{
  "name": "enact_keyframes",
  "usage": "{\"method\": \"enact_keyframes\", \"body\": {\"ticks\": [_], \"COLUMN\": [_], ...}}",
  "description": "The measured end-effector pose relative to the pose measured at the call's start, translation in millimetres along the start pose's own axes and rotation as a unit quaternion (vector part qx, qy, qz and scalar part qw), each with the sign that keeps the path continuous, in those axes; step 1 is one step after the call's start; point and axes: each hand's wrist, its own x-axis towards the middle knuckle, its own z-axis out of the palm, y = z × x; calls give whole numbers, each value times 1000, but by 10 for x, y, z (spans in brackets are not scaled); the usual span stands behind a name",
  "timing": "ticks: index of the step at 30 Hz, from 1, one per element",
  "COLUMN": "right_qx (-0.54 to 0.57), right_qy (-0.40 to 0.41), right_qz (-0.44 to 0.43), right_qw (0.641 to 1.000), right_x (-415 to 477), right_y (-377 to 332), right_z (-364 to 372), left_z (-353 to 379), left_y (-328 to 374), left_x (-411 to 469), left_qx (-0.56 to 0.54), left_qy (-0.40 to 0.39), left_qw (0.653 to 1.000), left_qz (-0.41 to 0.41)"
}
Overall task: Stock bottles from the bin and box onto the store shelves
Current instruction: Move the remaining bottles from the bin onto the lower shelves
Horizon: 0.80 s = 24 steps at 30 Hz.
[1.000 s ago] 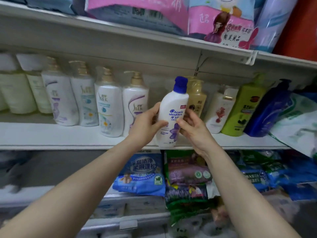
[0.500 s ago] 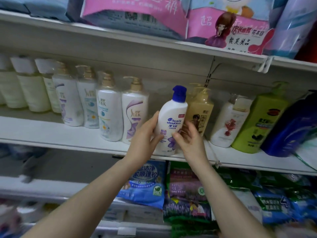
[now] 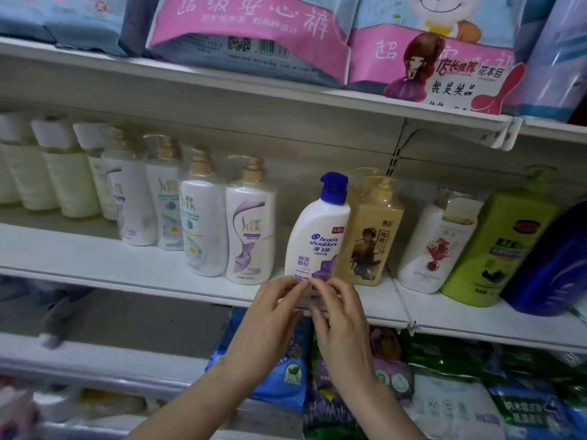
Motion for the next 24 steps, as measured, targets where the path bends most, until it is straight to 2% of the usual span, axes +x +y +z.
{"method": "enact_keyframes", "body": {"ticks": [9,18,24], "right_qx": [-22,-39,-32], "right_qy": [-50,-115,-128], "right_qz": [6,25,30], "right_qw": [998,992,991], "right_x": [192,415,522], "right_y": [76,205,251], "right_z": [84,176,199], "left_z": [80,167,199], "left_y": [-123,-215,-214], "left_x": [216,462,567], "left_qx": [26,55,70], "left_qy": [-17,-45,-47], "left_qw": [999,997,996], "left_qz": [19,-2,-6]}}
